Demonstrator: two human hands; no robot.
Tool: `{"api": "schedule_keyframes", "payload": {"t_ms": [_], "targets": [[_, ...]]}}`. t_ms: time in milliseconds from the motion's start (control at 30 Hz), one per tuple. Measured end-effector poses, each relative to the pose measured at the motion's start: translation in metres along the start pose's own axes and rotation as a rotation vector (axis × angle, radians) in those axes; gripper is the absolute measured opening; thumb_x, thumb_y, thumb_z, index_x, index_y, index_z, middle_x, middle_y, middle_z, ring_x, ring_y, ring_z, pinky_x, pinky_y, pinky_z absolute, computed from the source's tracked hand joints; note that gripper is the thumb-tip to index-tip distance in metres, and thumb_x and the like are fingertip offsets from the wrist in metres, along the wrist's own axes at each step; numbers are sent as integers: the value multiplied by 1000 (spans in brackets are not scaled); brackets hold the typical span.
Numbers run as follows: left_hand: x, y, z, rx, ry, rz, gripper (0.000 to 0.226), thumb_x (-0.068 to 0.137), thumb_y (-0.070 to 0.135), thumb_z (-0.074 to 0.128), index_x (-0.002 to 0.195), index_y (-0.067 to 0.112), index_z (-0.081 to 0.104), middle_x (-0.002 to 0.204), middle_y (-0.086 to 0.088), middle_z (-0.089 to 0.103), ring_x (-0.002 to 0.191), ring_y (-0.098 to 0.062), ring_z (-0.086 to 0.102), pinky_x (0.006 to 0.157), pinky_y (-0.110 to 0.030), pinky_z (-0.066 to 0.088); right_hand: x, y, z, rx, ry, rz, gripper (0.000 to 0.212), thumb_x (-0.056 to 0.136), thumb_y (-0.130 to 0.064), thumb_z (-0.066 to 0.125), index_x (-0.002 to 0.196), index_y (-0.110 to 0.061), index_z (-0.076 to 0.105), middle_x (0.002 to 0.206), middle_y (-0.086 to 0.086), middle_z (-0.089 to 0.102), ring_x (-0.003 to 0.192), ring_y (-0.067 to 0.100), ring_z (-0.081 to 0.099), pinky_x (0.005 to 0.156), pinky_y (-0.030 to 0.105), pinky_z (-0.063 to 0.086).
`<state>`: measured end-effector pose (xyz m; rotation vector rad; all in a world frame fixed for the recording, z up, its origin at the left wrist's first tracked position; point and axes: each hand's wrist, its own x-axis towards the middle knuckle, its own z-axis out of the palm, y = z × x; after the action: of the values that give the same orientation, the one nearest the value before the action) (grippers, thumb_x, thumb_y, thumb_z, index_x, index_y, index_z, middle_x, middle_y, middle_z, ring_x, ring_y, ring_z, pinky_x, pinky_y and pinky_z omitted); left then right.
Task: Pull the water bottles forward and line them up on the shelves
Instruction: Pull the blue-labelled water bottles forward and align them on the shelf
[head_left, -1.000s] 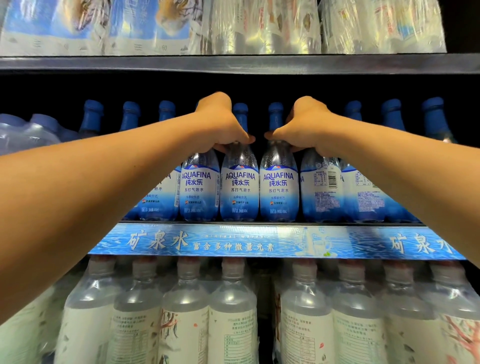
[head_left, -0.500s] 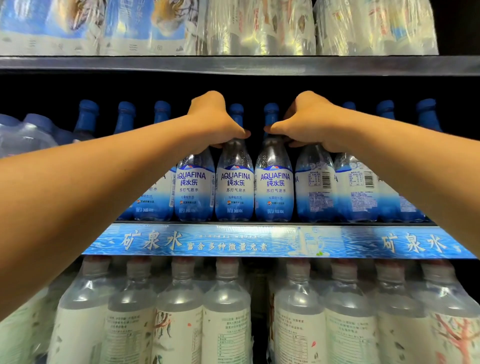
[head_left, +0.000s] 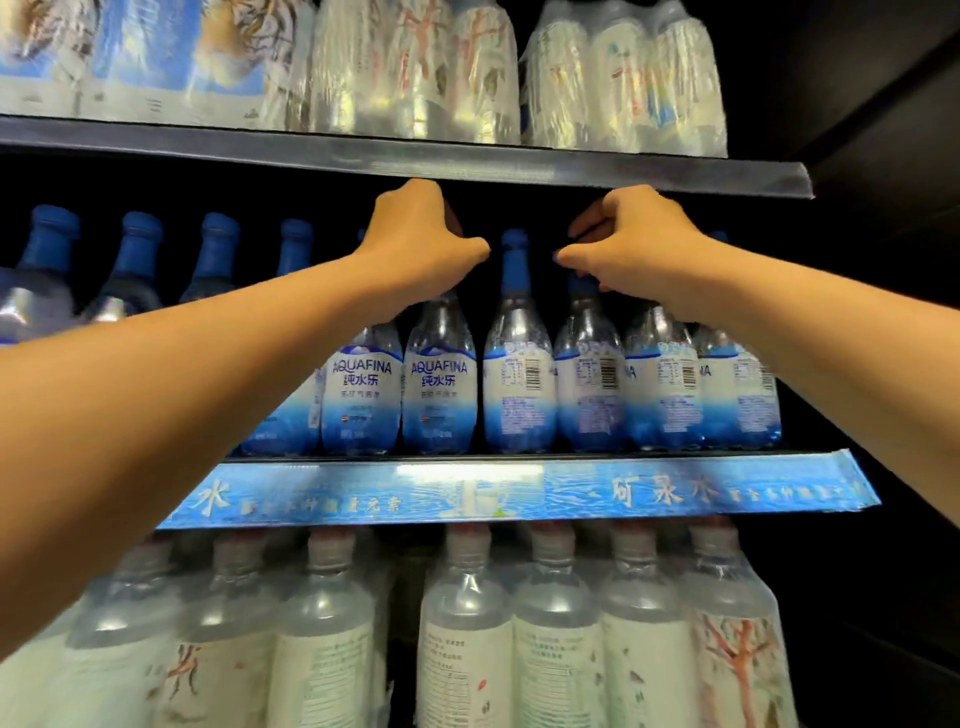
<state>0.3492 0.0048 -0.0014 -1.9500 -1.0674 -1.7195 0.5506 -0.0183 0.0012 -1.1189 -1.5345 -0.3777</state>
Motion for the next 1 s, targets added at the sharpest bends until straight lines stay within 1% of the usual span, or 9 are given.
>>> {"api": "schedule_keyframes", "payload": {"t_ms": [200, 300, 400, 467, 633, 700, 800, 900, 1000], "targets": [[-4, 28, 31, 54, -97, 8, 37, 77, 40, 76, 87, 6, 66, 80, -7, 65, 69, -18, 56, 60, -33, 48, -6, 25, -9, -153, 71, 32, 32, 79, -29, 75, 99, -3, 72, 96, 14, 72, 89, 27, 68, 77, 40, 58], [-4, 34, 39, 101, -104, -27, 39, 77, 39, 76, 67, 12, 50, 63, -1, 51, 56, -16, 45, 44, -27, 33, -6, 26, -7, -217, 46, 9, 29, 81, -29, 72, 86, 0, 67, 84, 13, 68, 72, 24, 61, 56, 33, 47], [-4, 40, 46, 107, -71, -56, 44, 77, 37, 77, 63, 14, 43, 61, 1, 46, 51, -12, 40, 41, -26, 27, 0, 24, -8, -213, 21, -1, 30, 83, -29, 71, 69, -10, 52, 68, 5, 55, 56, 17, 46, 44, 26, 34], [-4, 42, 49, 117, -68, -74, 44, 76, 37, 79, 64, 15, 43, 64, 1, 47, 53, -11, 41, 42, -26, 28, 3, 22, -6, -174, -7, 20, 33, 83, -28, 72, 66, -12, 48, 66, 4, 53, 57, 18, 49, 45, 27, 40], [-2, 42, 53, 166, -83, -79, 49, 72, 35, 85, 64, 15, 41, 65, 1, 45, 55, -9, 41, 42, -25, 30, 8, 20, 7, -50, -103, 116, 20, 84, -13, 71, 76, -8, 53, 90, 15, 63, 80, 29, 69, 70, 39, 62], [2, 42, 53, 169, -132, -107, 46, 75, 28, 84, 65, 14, 42, 65, 0, 47, 60, -14, 48, 50, -26, 42, 9, 20, 9, -71, -105, 118, 20, 83, -13, 73, 78, -7, 55, 92, 15, 65, 81, 30, 70, 67, 37, 62], [5, 40, 51, -46, -285, -205, 33, 84, 6, 75, 72, 11, 45, 72, -6, 51, 77, -25, 58, 77, -39, 58, 11, 18, 8, -210, -74, 70, 32, 76, -28, 83, 82, -5, 62, 87, 12, 69, 76, 26, 69, 65, 37, 61], [6, 37, 46, -247, -322, -279, 27, 83, -7, 70, 80, 9, 48, 76, -11, 56, 69, -23, 59, 66, -37, 57, 8, 13, 8, -434, -15, -29, 47, 72, -43, 84, 65, -12, 50, 67, 2, 54, 61, 19, 54, 46, 26, 38], [6, 35, 47, -274, -336, -258, 21, 85, -1, 69, 85, 9, 50, 84, -14, 60, 74, -25, 62, 71, -39, 59, 8, 10, 8, -381, -28, 5, 43, 78, -45, 79, 71, -12, 53, 72, 3, 56, 68, 22, 59, 54, 28, 45]]}}
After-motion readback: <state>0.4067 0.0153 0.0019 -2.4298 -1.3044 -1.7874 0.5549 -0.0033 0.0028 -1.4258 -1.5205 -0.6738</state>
